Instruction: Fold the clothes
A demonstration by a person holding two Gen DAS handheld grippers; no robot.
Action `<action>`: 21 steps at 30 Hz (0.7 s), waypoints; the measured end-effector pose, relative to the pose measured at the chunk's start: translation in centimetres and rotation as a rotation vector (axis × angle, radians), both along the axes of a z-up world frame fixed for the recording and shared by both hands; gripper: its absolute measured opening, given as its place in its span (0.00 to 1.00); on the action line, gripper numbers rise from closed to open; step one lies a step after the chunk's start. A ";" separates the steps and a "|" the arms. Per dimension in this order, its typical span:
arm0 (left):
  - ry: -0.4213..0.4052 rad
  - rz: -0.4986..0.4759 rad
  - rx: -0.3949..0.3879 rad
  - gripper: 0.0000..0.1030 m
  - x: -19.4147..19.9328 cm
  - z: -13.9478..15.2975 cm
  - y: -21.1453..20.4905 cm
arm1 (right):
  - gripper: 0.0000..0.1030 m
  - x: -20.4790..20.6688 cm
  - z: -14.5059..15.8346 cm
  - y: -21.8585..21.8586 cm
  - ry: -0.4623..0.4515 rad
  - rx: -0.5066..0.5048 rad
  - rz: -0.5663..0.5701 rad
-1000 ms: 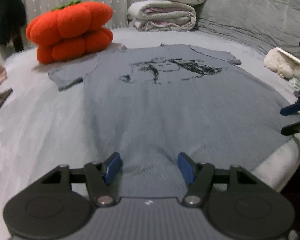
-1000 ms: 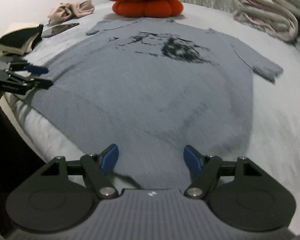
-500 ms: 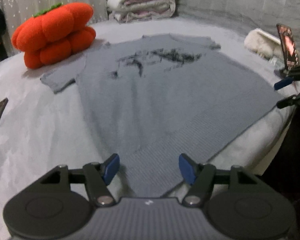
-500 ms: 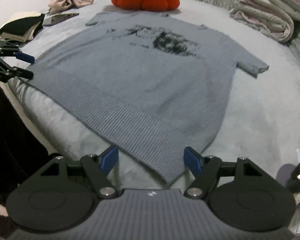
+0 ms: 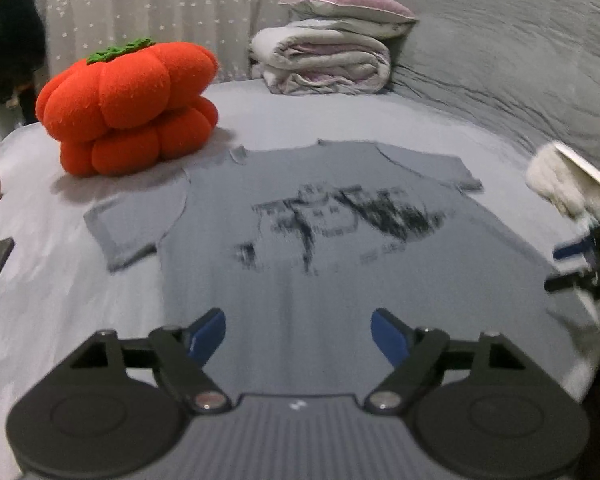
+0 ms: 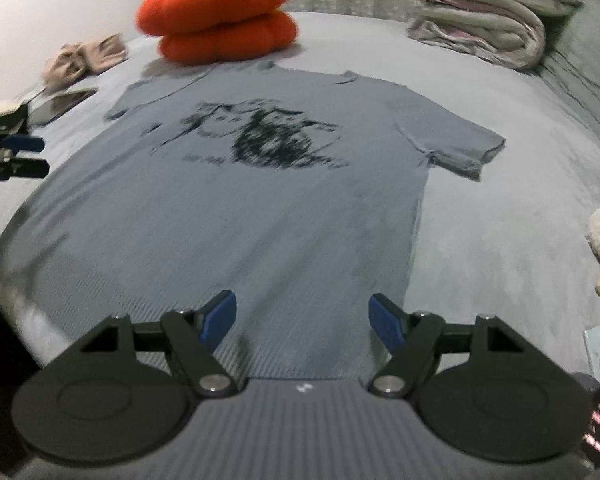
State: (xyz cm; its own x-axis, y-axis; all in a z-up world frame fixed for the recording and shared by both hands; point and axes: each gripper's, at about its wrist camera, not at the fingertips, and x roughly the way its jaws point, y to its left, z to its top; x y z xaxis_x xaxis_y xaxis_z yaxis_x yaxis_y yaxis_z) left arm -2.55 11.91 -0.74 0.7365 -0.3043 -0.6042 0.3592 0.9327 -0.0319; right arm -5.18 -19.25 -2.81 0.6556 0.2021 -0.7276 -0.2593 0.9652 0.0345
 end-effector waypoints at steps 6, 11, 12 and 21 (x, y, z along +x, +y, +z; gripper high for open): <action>0.062 0.067 -0.042 0.82 6.1 0.4 -3.0 | 0.74 5.9 0.6 -1.8 0.006 0.096 -0.146; 0.100 0.076 -0.064 0.83 9.9 0.1 -5.1 | 0.74 11.3 1.2 -3.3 0.021 0.194 -0.310; 0.101 0.079 -0.069 0.84 10.5 0.0 -5.5 | 0.74 12.1 1.2 -3.7 0.021 0.213 -0.332; 0.024 0.172 -0.138 0.86 12.9 -4.6 -5.3 | 0.74 17.4 -1.8 -8.2 0.013 0.341 -0.585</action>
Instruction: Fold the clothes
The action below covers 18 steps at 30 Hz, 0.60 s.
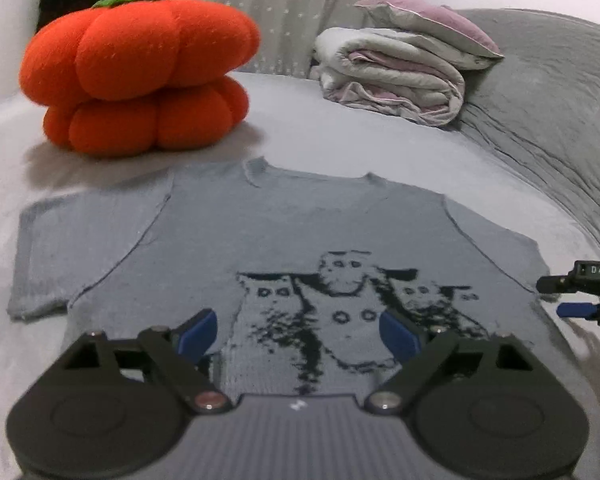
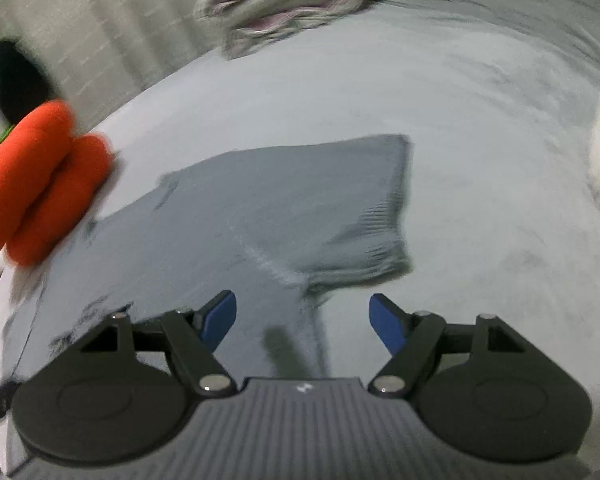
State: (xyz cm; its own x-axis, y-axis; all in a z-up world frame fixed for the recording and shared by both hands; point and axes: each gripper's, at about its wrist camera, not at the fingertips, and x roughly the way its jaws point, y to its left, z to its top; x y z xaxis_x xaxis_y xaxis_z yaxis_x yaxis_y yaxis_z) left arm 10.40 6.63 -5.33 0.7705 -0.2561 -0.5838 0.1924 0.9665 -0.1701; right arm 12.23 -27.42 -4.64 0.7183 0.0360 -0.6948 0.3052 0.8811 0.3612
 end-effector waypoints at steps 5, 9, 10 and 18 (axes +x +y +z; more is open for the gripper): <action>0.010 0.014 -0.014 0.86 1.0 -0.9 0.4 | 0.68 1.6 -0.5 -1.1 -0.023 -0.041 -0.029; 0.027 -0.022 -0.004 0.86 1.5 -0.7 0.2 | 0.40 1.6 -1.2 -1.6 -0.069 -0.080 -0.073; 0.039 -0.032 0.006 0.86 1.7 -0.7 0.0 | 0.36 1.8 -1.2 -1.5 -0.071 -0.088 -0.077; 0.110 -0.089 -0.042 0.86 4.8 0.1 -2.5 | 0.10 2.8 -0.5 -0.4 -0.137 -0.072 -0.020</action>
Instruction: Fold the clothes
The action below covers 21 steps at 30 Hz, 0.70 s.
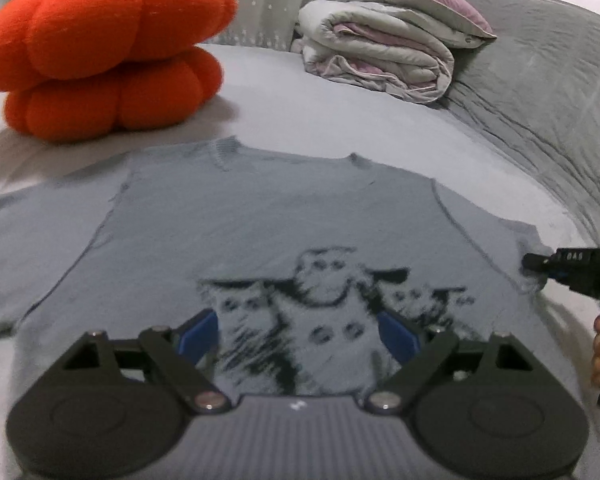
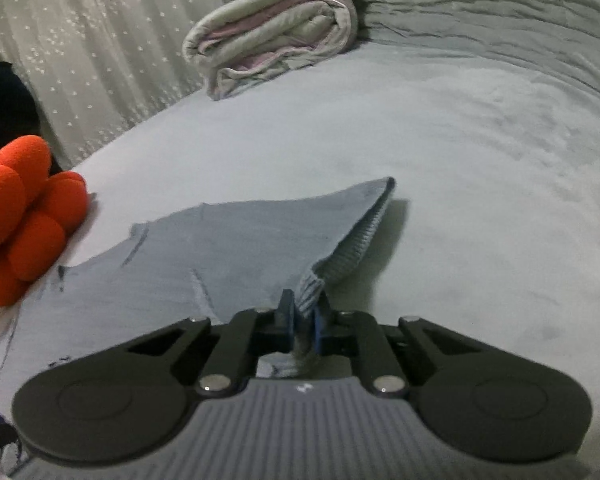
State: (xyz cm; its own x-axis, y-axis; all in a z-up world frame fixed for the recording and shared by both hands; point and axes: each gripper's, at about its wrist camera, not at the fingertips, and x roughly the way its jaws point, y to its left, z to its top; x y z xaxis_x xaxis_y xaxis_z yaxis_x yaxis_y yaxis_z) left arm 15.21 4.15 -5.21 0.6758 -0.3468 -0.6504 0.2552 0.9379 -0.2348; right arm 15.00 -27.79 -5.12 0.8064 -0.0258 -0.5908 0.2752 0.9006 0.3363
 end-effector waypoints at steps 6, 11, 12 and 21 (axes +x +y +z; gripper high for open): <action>0.018 -0.056 -0.098 0.86 2.4 0.8 -4.1 | 0.10 0.2 1.4 1.7 -0.073 0.022 0.103; 0.060 -0.075 -0.176 0.86 3.9 0.4 -6.5 | 0.10 0.5 1.5 4.1 -0.095 0.035 0.237; 0.067 -0.078 -0.185 0.85 4.0 0.3 -6.8 | 0.10 0.5 1.5 4.4 -0.092 0.036 0.258; 0.099 -0.088 -0.179 0.84 4.4 -0.3 -9.0 | 0.10 1.2 0.2 6.1 -0.004 0.085 0.370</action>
